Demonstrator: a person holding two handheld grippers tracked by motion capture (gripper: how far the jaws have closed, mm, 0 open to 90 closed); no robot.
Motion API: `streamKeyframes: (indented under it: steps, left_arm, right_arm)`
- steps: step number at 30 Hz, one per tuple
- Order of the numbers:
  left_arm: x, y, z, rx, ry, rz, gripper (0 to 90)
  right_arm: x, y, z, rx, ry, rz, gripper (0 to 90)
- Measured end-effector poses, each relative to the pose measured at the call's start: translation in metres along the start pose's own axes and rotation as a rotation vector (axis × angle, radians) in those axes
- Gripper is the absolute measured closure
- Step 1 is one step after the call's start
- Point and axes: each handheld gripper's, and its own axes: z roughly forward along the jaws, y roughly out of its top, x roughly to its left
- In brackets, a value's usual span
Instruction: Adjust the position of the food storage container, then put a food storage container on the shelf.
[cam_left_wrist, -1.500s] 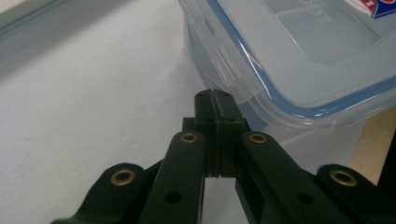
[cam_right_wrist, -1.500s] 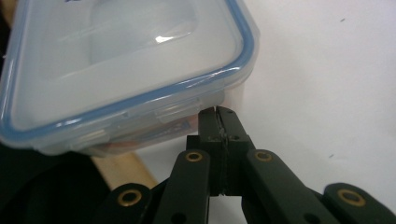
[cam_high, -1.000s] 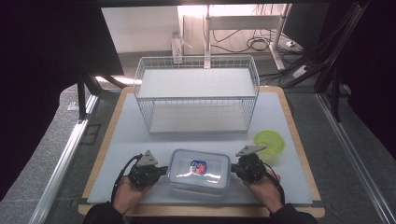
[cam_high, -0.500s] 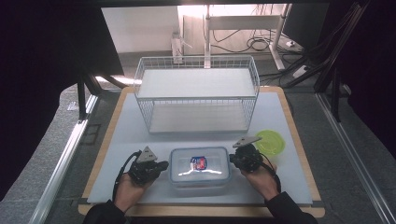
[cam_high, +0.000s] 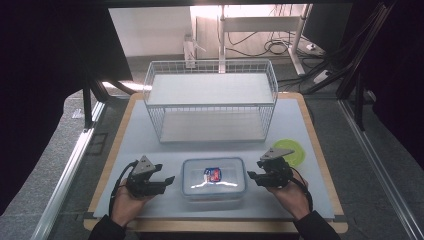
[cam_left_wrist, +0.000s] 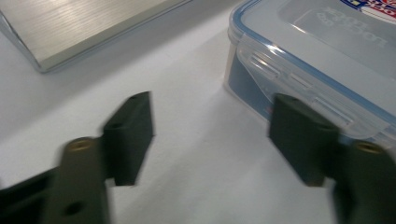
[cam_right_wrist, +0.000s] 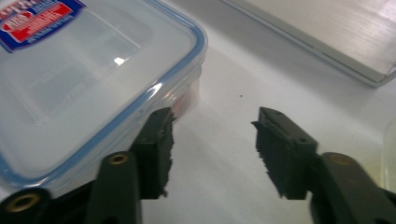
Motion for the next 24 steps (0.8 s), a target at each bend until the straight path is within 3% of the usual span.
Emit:
streamKeyframes:
  steps: [6,11,13,16,18,24]
  left_arm:
    - [-0.002,-0.003,0.003,0.02,0.01,0.035,11.9]
    - [0.001,-0.005,0.003,-0.015,0.017,0.051,4.4]
    - [0.003,-0.005,0.003,-0.031,0.011,0.046,4.1]
    - [0.006,-0.006,0.002,-0.06,-0.02,0.007,5.2]
    - [0.006,-0.005,0.002,-0.053,-0.016,0.007,5.6]
    - [0.001,0.003,0.0,-0.057,-0.066,0.002,6.2]
  right_arm:
    - [0.002,-0.008,-0.006,-0.026,0.013,0.004,28.5]
    - [-0.002,-0.012,-0.008,-0.044,0.05,0.03,18.8]
    - [-0.002,-0.011,-0.01,-0.056,0.059,0.04,15.6]
    - [-0.001,-0.01,-0.012,-0.079,0.085,0.05,9.9]
    - [0.0,-0.009,-0.012,-0.074,0.089,0.048,9.6]
    - [0.004,-0.005,-0.012,-0.087,0.115,0.024,7.2]
